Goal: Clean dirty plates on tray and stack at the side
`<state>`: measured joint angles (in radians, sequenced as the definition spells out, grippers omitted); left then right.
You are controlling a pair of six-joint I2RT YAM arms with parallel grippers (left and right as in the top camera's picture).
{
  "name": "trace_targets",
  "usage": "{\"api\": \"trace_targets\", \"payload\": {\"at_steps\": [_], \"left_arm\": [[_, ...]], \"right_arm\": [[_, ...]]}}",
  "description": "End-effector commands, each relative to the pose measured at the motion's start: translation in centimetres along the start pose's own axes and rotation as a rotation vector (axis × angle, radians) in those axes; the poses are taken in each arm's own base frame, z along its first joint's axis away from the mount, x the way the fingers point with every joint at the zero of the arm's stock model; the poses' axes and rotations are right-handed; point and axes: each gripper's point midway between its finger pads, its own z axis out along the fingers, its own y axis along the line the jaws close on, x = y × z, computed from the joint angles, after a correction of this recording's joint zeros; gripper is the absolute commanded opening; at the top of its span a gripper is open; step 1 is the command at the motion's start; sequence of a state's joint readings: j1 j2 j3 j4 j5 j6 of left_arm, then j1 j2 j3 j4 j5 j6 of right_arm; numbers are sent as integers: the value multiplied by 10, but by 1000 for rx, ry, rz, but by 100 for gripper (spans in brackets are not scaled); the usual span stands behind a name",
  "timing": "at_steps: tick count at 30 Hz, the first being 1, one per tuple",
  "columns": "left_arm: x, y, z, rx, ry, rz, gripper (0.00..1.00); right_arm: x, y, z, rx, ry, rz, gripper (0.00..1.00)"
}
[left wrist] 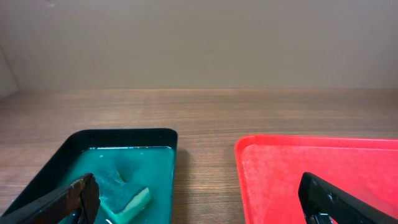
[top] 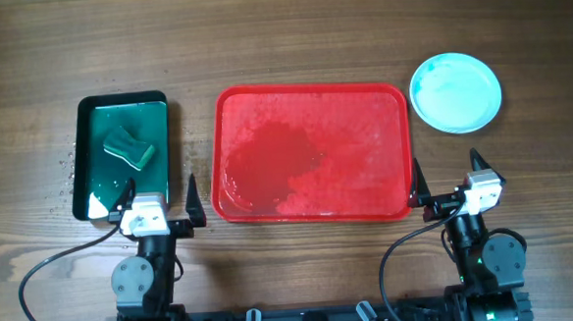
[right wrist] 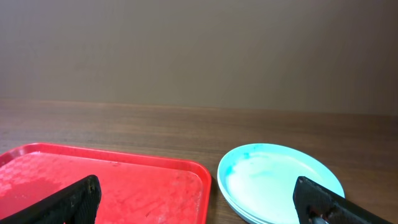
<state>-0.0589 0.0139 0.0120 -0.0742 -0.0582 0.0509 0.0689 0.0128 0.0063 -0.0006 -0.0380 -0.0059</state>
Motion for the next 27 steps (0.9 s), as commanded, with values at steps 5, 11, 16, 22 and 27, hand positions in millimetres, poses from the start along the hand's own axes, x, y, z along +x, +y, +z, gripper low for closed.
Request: {"api": "trace_targets", "payload": {"at_steps": [5,11,16,22,27], "left_arm": [[0,8,0,-45,-8,12,100],[-1,13,-1,-77,-11,-7,100],[-1,12,-1,-74,-12,-7,100],[-2,10,0,-58,-16,-7,100],[-2,10,0,-58,-16,-7,100]], "right_arm": [[-2,2,-1,-11,-10,-14,100],[-2,2,-1,-11,-10,-13,100],[-2,2,-1,-11,-10,-13,100],[-2,2,-1,-11,-10,-14,100],[-2,2,0,-11,-9,-14,100]]}}
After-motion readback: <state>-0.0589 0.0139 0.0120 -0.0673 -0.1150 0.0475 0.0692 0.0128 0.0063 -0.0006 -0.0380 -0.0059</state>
